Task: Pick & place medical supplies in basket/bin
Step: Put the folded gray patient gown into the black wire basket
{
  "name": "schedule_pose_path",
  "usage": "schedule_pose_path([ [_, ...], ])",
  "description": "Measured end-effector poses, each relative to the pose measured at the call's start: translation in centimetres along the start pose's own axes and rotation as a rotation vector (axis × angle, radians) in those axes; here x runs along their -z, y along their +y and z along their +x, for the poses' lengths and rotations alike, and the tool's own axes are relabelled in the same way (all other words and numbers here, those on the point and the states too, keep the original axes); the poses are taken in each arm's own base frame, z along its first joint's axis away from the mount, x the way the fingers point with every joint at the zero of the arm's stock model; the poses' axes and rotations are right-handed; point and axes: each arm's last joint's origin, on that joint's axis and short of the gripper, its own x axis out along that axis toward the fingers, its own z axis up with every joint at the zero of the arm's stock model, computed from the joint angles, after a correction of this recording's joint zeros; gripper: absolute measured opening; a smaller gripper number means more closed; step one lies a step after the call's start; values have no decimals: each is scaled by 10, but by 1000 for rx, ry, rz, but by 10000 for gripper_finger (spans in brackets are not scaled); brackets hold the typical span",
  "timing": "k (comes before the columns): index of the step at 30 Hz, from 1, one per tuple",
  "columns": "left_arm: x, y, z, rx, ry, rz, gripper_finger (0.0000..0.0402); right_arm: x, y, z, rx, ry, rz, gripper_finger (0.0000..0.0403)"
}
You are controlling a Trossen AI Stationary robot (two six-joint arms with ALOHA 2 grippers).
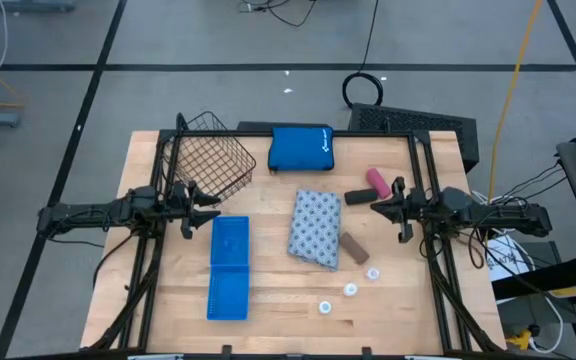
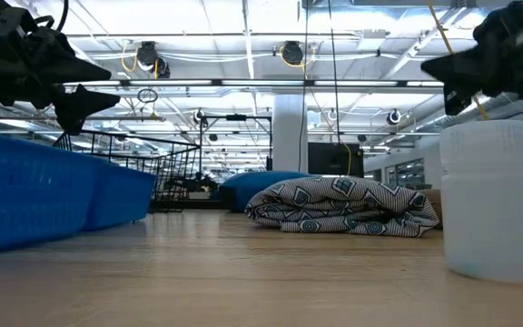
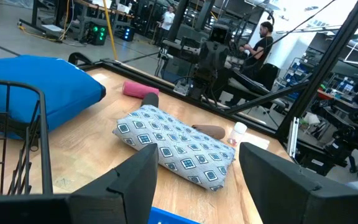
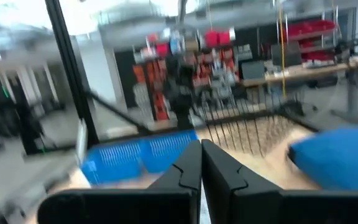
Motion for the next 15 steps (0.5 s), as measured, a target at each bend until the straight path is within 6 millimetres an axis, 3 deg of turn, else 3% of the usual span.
schedule_pose_path([
  [6, 0, 0, 0, 0, 0, 0, 235, -13, 3, -1, -27, -137, 9, 0],
  [15, 0, 0, 0, 0, 0, 0, 234, -13, 2, -1, -25, -134, -7, 0],
])
